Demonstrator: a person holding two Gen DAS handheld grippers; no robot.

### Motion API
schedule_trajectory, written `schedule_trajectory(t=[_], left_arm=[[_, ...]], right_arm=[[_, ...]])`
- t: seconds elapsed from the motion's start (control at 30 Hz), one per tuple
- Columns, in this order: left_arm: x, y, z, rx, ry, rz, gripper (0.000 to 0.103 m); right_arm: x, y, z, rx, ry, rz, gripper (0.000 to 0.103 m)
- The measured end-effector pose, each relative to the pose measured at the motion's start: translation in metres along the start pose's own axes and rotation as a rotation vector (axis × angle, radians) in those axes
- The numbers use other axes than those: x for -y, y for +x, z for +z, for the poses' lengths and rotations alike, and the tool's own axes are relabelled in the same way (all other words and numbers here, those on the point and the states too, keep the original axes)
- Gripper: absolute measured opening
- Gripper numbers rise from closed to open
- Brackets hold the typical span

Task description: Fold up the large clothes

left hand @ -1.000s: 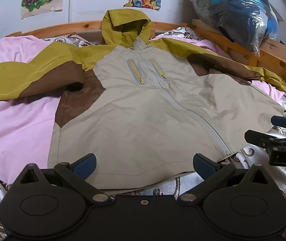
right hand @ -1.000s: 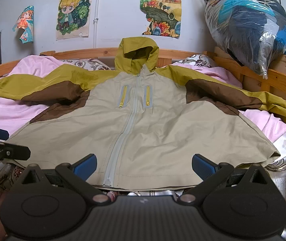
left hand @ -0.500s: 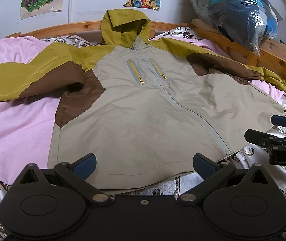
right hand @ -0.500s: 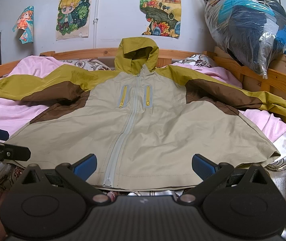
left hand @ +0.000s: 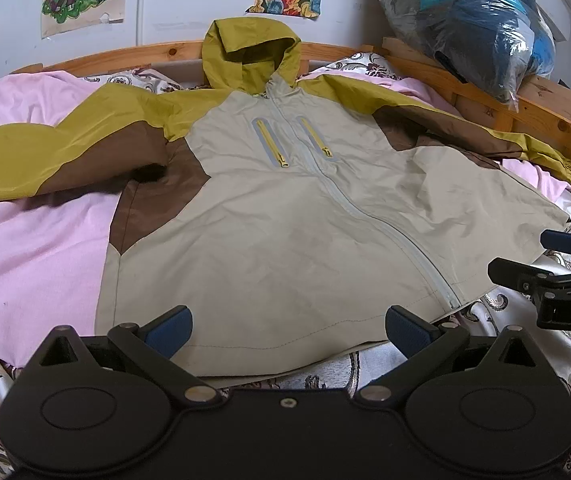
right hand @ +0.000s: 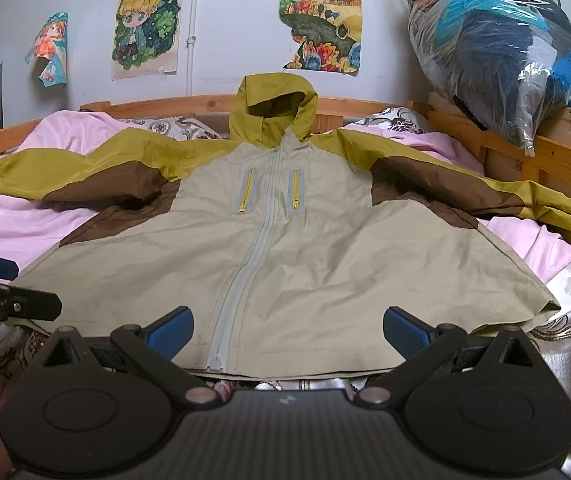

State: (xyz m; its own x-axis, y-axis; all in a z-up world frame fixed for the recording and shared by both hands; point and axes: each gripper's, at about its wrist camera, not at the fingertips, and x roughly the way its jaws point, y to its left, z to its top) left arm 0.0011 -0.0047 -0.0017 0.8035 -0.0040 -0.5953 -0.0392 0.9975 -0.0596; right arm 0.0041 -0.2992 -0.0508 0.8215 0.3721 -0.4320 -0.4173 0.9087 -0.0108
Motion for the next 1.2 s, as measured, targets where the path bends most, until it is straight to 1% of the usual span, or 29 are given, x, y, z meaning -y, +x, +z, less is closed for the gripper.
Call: schedule_trajectory(t=[0.3,0.43,0.5,0.6,0.7,0.77,0.87,1.0,1.1,1.2], left_arm=[[0.000,0.002,-0.001,-0.006,-0.004,0.007,0.102],[0.000,0.005,0.004,-0.006,0.017,0.014,0.102],[0.000,0.007,0.012,-0.003,0.042,0.017,0.102],[0.000,0.009,0.033,0.015,0.085,0.035,0.102],[0.000,0.011,0.064,0.048,0.098,0.070,0.102],[0.000,0.012,0.087,0.060,0.090,0.095,0.102],[-0.001,0.013,0.121,0.063,0.088,0.102,0.102],[-0.002,0.020,0.153,0.042,0.075,0.101,0.102],[-0.005,0.035,0.165,0.014,0.032,0.087,0.102],[-0.012,0.052,0.165,-0.019,-0.022,0.061,0.102]], right_arm=[[0.000,0.005,-0.002,-0.033,0.013,0.022,0.103],[0.005,0.009,0.001,-0.034,0.038,0.016,0.103],[0.014,0.012,0.009,-0.021,0.076,0.031,0.103],[0.040,0.018,0.029,-0.012,0.139,0.054,0.103],[0.075,0.026,0.052,0.015,0.187,0.062,0.103],[0.101,0.033,0.067,0.012,0.212,0.066,0.103],[0.141,0.048,0.082,0.006,0.276,-0.010,0.103],[0.199,0.068,0.084,0.017,0.472,-0.141,0.103],[0.231,0.081,0.079,0.042,0.591,-0.233,0.103],[0.257,0.097,0.072,0.064,0.713,-0.281,0.103]])
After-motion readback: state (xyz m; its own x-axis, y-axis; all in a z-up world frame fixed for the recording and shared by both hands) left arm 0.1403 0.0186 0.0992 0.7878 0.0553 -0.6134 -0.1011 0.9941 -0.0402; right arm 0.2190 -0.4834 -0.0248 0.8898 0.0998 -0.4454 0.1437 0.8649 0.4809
